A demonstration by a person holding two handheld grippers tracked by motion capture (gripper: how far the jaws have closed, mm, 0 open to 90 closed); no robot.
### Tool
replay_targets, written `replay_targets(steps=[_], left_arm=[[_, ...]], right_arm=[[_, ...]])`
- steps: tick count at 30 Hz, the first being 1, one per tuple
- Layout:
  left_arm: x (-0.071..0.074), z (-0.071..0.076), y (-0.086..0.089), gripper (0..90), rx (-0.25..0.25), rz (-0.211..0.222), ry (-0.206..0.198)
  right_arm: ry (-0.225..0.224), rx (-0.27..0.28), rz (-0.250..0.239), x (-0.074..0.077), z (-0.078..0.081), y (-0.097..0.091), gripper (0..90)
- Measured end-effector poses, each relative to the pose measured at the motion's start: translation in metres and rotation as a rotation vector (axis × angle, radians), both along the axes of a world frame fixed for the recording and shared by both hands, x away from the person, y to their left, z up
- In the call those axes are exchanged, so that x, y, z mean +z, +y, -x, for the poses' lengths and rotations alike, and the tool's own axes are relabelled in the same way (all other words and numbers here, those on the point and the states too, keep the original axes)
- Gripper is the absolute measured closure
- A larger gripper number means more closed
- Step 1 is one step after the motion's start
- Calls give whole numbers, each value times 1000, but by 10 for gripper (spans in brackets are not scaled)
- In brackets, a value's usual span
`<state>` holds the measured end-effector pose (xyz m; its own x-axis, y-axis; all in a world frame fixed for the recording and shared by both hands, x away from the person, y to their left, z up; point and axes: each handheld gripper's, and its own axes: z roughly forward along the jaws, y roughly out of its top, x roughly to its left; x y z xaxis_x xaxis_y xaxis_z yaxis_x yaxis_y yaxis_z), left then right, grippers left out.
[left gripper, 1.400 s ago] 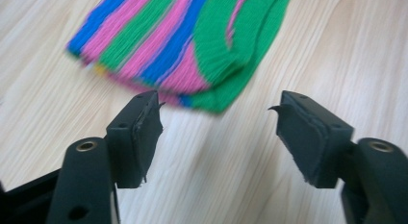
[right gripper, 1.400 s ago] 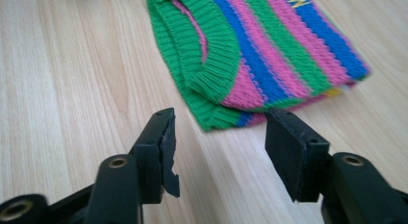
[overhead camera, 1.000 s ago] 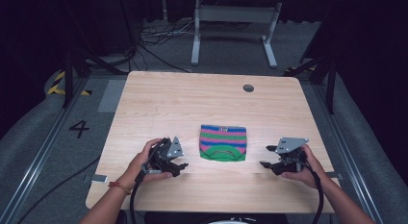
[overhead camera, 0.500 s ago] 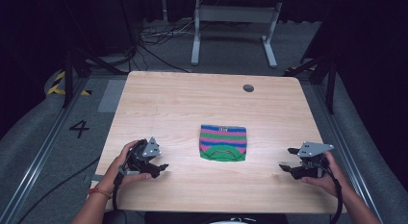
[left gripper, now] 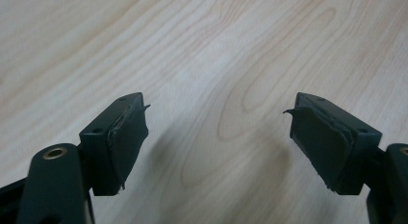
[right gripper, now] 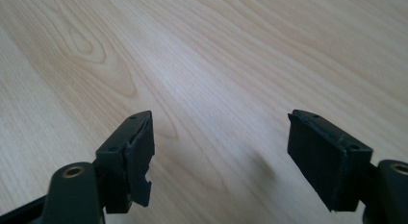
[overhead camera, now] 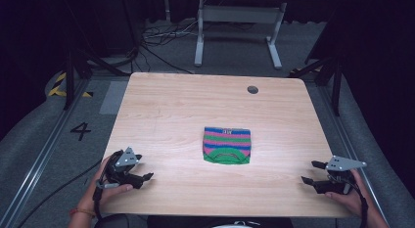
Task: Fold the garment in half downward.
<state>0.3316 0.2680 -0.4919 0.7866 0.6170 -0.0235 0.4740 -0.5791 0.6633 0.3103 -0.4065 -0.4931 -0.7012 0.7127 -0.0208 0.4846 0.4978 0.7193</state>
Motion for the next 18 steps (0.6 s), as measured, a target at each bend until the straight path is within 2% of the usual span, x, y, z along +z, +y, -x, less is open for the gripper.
replay_targets(steps=[1, 2, 3, 4, 6, 9, 11, 18], left_arm=[[-3, 3, 6, 208, 9, 15, 15], [-3, 3, 6, 206, 9, 15, 15], [-6, 5, 10, 206, 31, 15, 14], [-7, 7, 13, 198, 42, 21, 6], [-8, 9, 18, 188, 68, 54, 17], [-8, 11, 21, 186, 94, 34, 4], [-8, 12, 19, 176, 93, 18, -3], [-8, 13, 17, 167, 107, 17, -4]], right_arm=[[10, -31, -18, -6, 4, -6, 247], [10, -31, -18, -6, 4, -6, 247], [18, -37, -23, -8, 5, -8, 243], [30, -58, -49, -12, 7, -10, 226], [25, -64, -50, -12, 8, -12, 217], [29, -63, -49, -12, 9, -12, 205], [28, -62, -47, -12, 9, -12, 204], [25, -73, -42, -12, 9, -11, 194]])
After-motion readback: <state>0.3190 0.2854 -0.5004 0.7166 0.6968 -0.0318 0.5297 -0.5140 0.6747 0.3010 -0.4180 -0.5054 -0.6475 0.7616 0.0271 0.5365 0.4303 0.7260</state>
